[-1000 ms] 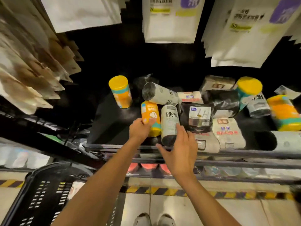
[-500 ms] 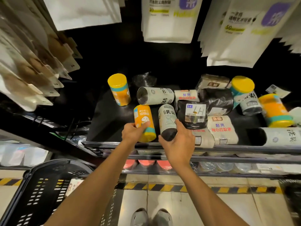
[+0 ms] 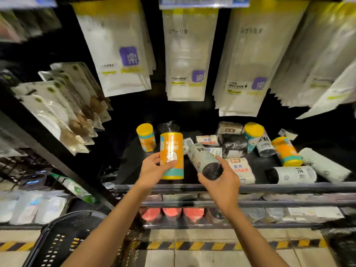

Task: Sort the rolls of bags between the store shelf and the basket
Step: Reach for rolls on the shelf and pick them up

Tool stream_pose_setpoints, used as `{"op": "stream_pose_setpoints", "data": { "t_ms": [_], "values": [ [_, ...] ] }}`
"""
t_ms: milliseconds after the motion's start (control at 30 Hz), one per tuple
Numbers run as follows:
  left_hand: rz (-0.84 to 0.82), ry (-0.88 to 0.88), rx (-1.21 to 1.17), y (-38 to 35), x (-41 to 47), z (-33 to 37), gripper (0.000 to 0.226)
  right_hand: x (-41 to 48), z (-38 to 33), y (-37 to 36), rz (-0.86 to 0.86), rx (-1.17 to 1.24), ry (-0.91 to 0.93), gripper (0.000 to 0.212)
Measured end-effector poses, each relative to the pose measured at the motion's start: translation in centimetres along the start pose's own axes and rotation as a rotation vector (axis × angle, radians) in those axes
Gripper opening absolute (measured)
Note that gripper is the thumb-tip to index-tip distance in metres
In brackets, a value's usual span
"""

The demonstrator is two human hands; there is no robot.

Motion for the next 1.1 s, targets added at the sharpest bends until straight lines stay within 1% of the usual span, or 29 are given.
{"op": "stream_pose_setpoints", "data": {
  "t_ms": [67,133,200,267,433,500,600,700,733,833,900,1033,1100],
  "values": [
    [-0.051,-0.018,0.003,-0.7,-1.1,1.2,0.045,-0.3,-0.5,2.3,0.024,0.031,-0.018,0.070],
    [-0.128,-0.031,0.013,-1.8,-2.0,2.3,0.042,-0.8,-0.9,4.9,0.086,0.065,-0.021,0.062],
    [-0.245,-0.052,0.045,-3.5,-2.9,3.3,0.041,-1.5,-1.3,7.4,0.134,0.101,-0.031,0.055],
    [-0.355,-0.063,0.073,-5.3,-3.8,4.1,0.042,-2.4,-1.4,9.5,0.186,0.140,-0.045,0.056],
    [-0.596,-0.059,0.094,-10.2,-6.3,5.6,0.037,-5.9,-1.2,14.8,0.380,0.209,-0.095,0.064],
    [-0.688,-0.071,0.117,-12.5,-7.5,6.0,0.039,-7.7,-0.5,16.8,0.461,0.223,-0.143,0.061],
    [-0.809,-0.090,0.160,-16.0,-9.7,6.1,0.048,-10.8,1.0,20.3,0.574,0.212,-0.221,0.053],
    [-0.908,-0.157,0.227,-19.6,-12.6,5.8,0.073,-14.3,2.5,23.8,0.666,0.186,-0.267,0.051],
    [-0.940,-0.177,0.230,-20.8,-13.7,5.6,0.075,-15.6,3.2,24.8,0.694,0.169,-0.293,0.050],
    [-1.067,-0.211,0.240,-24.4,-17.2,4.7,0.076,-19.2,5.8,27.3,0.779,0.128,-0.383,0.051],
    [-1.123,-0.221,0.231,-26.3,-18.7,4.0,0.075,-20.9,7.2,28.4,0.810,0.081,-0.428,0.052],
    [-1.247,-0.252,0.244,-31.8,-23.3,2.1,0.068,-25.6,11.4,31.8,0.932,0.064,-0.529,0.051],
    [-1.288,-0.254,0.244,-34.5,-25.5,1.1,0.064,-27.2,13.7,33.6,0.964,0.064,-0.566,0.053]
  ]
}}
Point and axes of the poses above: each hand's wrist, its own x-axis towards the middle knuckle, its own y-axis out of the back of the hand, z = x × y, the point moved 8 cm from there along x, towards the middle knuckle, and after that the axes turned 9 degrees about -x, right-handed, at the moved point
